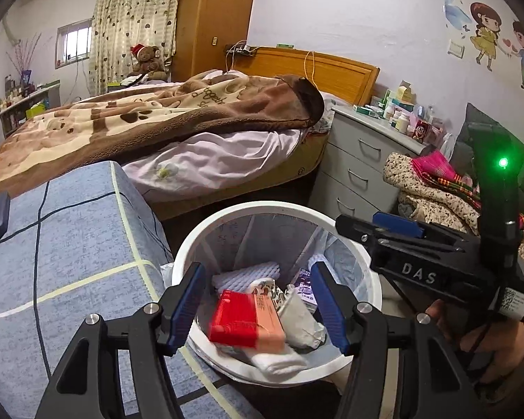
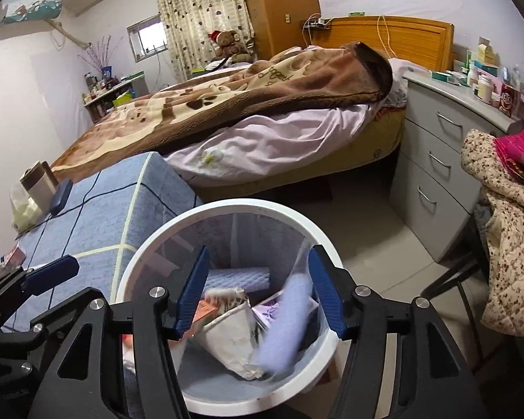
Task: Collect trash
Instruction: 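Open the left gripper over the bin while the right gripper releases the foam sleeve into it, then move both open grippers from the bin back toward the yogurt cup and milk carton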
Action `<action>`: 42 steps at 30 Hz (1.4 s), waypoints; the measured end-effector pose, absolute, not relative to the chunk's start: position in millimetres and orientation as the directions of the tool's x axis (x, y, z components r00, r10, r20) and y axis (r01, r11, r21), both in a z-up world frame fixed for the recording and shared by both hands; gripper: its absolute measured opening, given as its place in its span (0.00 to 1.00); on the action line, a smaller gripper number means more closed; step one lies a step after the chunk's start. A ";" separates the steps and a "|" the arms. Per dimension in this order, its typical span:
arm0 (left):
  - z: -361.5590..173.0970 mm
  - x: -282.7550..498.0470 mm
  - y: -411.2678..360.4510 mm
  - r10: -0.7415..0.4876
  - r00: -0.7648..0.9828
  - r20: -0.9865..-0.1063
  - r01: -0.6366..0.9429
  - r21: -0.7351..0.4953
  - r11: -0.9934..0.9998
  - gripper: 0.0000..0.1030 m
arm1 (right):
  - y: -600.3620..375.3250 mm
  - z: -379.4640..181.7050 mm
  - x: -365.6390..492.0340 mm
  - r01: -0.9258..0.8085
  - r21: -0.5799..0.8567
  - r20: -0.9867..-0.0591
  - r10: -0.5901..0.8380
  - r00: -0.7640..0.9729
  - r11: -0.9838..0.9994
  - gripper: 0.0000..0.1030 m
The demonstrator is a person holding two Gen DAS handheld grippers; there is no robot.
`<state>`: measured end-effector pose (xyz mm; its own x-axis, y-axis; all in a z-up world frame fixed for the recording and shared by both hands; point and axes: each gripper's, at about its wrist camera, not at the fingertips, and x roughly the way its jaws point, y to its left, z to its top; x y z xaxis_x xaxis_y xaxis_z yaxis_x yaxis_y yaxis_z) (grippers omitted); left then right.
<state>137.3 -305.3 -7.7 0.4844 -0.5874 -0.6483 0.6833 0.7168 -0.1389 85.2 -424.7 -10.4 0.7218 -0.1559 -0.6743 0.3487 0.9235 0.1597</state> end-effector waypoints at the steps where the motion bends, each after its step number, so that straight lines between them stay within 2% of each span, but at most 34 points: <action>1: -7.3 136.9 -305.3 -0.589 0.484 -0.647 0.683 -0.140 0.716 0.61 | -424.7 -8.8 82.9 0.351 0.163 -0.672 -0.158 0.724 0.922 0.59; 20: 13.3 127.7 -257.5 -0.582 0.541 -0.607 0.640 -0.151 0.753 0.61 | -394.4 8.9 81.6 0.298 0.181 -0.617 -0.128 0.776 0.937 0.59; 42: 26.3 137.8 -149.1 -0.455 0.679 -0.576 0.480 -0.121 0.869 0.61 | -321.7 13.5 104.6 0.150 0.195 -0.573 -0.012 0.820 0.969 0.59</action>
